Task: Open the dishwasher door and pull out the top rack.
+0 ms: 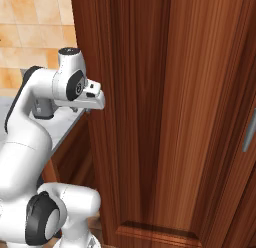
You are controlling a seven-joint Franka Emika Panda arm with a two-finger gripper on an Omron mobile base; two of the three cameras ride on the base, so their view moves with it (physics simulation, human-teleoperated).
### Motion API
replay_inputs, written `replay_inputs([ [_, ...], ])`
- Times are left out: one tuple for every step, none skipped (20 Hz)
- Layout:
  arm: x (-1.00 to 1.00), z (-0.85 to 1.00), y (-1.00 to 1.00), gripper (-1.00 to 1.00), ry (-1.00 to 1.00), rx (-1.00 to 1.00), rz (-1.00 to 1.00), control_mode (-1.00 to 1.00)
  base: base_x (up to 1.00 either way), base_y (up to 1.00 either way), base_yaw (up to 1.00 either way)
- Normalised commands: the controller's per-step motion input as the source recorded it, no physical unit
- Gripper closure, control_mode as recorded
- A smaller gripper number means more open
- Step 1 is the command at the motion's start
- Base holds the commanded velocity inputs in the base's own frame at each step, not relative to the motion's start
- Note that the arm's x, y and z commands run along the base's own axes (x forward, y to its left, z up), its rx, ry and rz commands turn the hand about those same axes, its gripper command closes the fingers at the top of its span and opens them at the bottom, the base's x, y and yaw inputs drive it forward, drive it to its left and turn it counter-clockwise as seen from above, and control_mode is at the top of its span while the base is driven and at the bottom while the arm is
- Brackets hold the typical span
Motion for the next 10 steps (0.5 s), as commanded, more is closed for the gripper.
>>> replay_inputs([
  [0.0,0.0,0.0,-1.0,0.01,0.0,0.0,-1.0,0.0,0.0,0.0],
  [0.0,0.0,0.0,-1.0,0.0,0.0,0.0,-1.0,0.0,0.0,0.0],
  [0.0,0.0,0.0,-1.0,0.0,0.0,0.0,-1.0,0.0,0.0,0.0],
  [-0.07,-0.01,0.0,-1.0,0.0,0.0,0.0,-1.0,0.0,0.0,0.0],
  [-0.14,-0.04,0.0,-1.0,0.0,0.0,0.0,-1.0,0.0,0.0,0.0],
  [-0.16,0.0,0.0,-1.0,0.0,0.0,0.0,-1.0,0.0,0.0,0.0],
  [-0.19,0.0,0.05,-1.0,0.0,0.0,0.0,-1.0,0.0,0.0,0.0],
  [-0.24,0.0,0.19,-1.0,-0.05,-0.05,0.0,-1.0,0.0,0.0,0.0],
  [-0.39,-0.01,0.34,-1.0,-0.06,-0.03,0.01,-1.0,0.0,0.0,0.0],
  [-0.42,-0.19,0.59,-1.0,-0.06,-0.08,0.04,-1.0,0.0,0.0,0.0],
])
